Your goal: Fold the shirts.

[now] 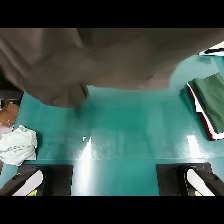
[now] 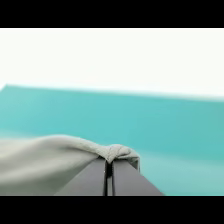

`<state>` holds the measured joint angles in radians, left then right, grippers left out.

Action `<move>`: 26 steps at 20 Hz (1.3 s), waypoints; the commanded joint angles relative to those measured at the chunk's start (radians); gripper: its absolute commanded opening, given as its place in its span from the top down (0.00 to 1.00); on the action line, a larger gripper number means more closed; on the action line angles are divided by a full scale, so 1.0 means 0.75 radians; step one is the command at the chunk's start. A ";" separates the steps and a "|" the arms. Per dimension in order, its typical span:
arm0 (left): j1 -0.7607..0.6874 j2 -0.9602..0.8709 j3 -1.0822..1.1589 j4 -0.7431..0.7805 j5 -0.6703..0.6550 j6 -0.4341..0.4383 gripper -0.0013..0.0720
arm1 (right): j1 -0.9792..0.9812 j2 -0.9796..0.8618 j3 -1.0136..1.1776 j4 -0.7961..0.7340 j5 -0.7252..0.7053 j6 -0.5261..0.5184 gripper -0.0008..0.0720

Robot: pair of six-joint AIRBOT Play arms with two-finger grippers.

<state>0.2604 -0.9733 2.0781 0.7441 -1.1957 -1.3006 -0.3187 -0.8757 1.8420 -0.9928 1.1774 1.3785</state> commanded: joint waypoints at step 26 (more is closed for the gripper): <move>-0.241 -0.818 -0.592 0.233 0.288 0.071 0.95 | 0.317 -1.136 0.121 -0.759 0.386 0.323 0.97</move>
<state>0.0906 -1.5116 1.6398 0.8902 -1.1736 -1.2663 -0.0948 -1.6516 1.9232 -1.5536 1.6093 1.5669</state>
